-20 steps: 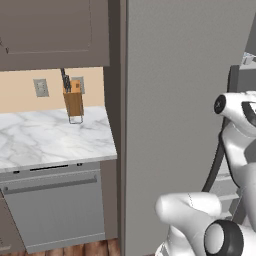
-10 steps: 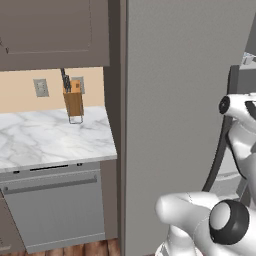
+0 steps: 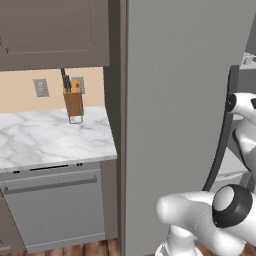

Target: Open the freezer door, pick up the ice cube tray from the freezer, and place it on the dining counter.

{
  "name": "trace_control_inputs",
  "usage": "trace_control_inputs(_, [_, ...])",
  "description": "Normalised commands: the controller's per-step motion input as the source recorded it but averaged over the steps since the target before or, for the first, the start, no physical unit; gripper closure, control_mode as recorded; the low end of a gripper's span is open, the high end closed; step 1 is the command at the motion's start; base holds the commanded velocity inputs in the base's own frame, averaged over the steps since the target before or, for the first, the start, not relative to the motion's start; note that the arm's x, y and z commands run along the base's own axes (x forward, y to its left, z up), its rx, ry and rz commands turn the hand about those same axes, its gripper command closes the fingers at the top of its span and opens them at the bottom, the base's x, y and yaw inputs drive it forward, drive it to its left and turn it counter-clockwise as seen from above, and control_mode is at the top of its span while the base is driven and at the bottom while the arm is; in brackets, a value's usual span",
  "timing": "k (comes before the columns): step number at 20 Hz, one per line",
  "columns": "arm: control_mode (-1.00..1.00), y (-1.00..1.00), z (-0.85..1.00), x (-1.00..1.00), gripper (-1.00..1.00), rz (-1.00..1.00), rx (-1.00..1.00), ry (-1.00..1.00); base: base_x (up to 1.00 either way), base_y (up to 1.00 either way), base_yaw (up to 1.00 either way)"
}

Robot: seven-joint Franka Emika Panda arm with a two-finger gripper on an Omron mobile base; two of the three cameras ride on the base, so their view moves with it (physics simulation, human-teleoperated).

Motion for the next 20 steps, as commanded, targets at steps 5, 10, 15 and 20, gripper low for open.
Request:
trace_control_inputs(5, [-1.0, -0.42, 0.0, 0.0, -1.0, 0.0, 0.0, 0.09, 0.0, 0.0, 0.0])
trace_control_inputs(10, [-1.0, -0.59, 0.0, -0.03, -1.0, 0.0, 0.02, 0.05, 0.0, 0.0, 0.0])
trace_control_inputs(15, [-1.0, -0.57, 0.0, -0.09, -1.0, 0.0, 0.02, 0.01, 0.0, 0.0, 0.0])
trace_control_inputs(20, [-1.0, -0.56, 0.0, -0.13, -1.0, 0.0, 0.04, 0.0, 0.0, 0.0, 0.0])
